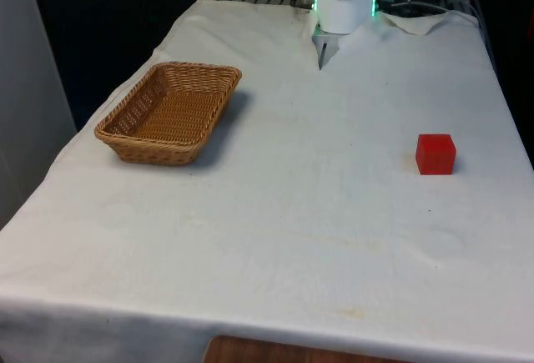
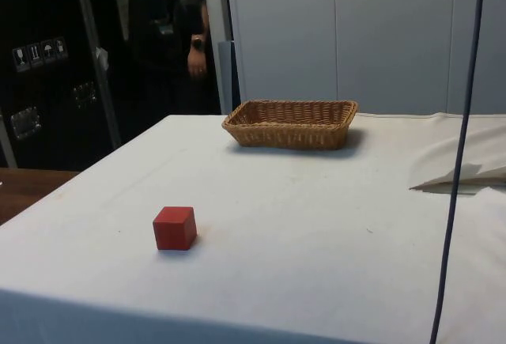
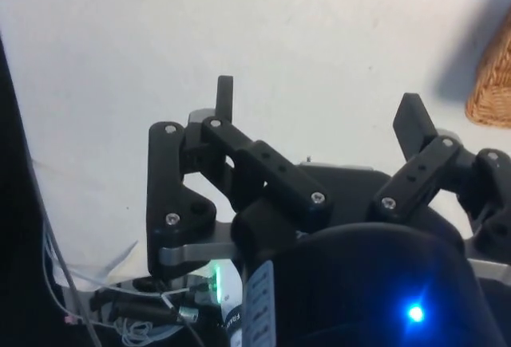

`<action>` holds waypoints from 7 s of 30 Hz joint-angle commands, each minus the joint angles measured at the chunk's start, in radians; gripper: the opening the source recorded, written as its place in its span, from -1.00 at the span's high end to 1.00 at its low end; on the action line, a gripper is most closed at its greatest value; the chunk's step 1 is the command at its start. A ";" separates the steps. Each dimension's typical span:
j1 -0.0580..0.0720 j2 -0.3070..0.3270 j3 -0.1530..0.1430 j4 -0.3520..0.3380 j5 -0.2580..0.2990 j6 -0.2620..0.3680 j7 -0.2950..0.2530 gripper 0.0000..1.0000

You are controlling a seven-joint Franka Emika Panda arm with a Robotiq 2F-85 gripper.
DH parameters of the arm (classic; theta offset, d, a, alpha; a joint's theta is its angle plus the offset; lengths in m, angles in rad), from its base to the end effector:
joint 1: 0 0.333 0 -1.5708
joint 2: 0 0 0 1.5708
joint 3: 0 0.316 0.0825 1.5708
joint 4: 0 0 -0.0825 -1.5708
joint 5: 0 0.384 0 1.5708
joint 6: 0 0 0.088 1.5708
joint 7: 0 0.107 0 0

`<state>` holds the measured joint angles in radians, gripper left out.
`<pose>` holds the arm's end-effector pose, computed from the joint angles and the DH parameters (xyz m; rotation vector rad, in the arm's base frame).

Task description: Pick up the cube and place it into the basket.

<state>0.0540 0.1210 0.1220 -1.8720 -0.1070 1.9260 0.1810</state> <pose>0.5775 0.0930 0.4427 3.0455 0.0535 -0.0758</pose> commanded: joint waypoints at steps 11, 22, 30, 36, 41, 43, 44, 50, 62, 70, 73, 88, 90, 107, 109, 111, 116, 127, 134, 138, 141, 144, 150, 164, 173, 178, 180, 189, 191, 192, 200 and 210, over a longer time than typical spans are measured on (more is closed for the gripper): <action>0.011 0.059 0.038 0.036 -0.033 0.036 0.077 -1.00; 0.020 0.104 0.074 0.030 -0.062 0.075 0.139 -1.00; 0.020 0.137 0.095 0.023 -0.082 0.104 0.186 -1.00; 0.020 0.157 0.103 0.010 -0.090 0.135 0.215 -1.00; 0.021 0.172 0.107 -0.015 -0.100 0.181 0.254 -1.00; 0.021 0.173 0.107 -0.019 -0.101 0.187 0.260 -1.00; 0.022 0.178 0.108 -0.029 -0.104 0.204 0.274 -1.00; 0.019 0.186 0.111 -0.048 -0.103 0.225 0.292 -1.00; 0.028 0.216 0.130 -0.092 -0.152 0.343 0.372 -1.00; 0.023 0.223 0.135 -0.122 -0.157 0.422 0.368 -1.00; 0.022 0.224 0.134 -0.136 -0.156 0.455 0.359 -1.00; 0.007 0.275 0.130 -0.176 -0.150 0.586 0.268 -1.00; 0.005 0.286 0.131 -0.178 -0.149 0.600 0.254 -1.00; 0.005 0.360 0.123 -0.178 -0.160 0.685 0.193 -1.00; 0.005 0.376 0.122 -0.177 -0.160 0.701 0.186 -1.00; 0.006 0.386 0.120 -0.177 -0.160 0.713 0.182 -1.00; 0.007 0.405 0.118 -0.175 -0.160 0.730 0.172 -1.00; 0.004 0.422 0.114 -0.174 -0.158 0.733 0.162 -1.00; 0.001 0.431 0.108 -0.174 -0.157 0.734 0.155 -1.00; 0.001 0.436 0.101 -0.174 -0.155 0.734 0.149 -1.00; 0.001 0.439 0.099 -0.172 -0.155 0.732 0.147 -1.00; 0.002 0.440 0.097 -0.170 -0.154 0.728 0.148 -1.00; 0.002 0.441 0.097 -0.168 -0.154 0.726 0.148 0.22; 0.000 0.421 0.102 -0.172 -0.149 0.713 0.146 0.97; -0.006 0.354 0.108 -0.191 -0.140 0.672 0.140 0.97; -0.011 0.315 0.109 -0.206 -0.136 0.652 0.135 0.97; -0.013 0.299 0.109 -0.209 -0.136 0.641 0.134 0.97; -0.022 0.241 0.104 -0.223 -0.134 0.602 0.125 0.97; -0.024 0.229 0.102 -0.228 -0.134 0.596 0.121 0.97; -0.016 0.236 0.094 -0.223 -0.150 0.600 0.136 0.97; -0.034 0.183 0.080 -0.235 -0.138 0.558 0.094 0.97; -0.041 0.153 0.035 -0.245 -0.136 0.548 0.047 0.97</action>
<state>0.0230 0.2840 0.1580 -2.1100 -0.2570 2.4750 0.2500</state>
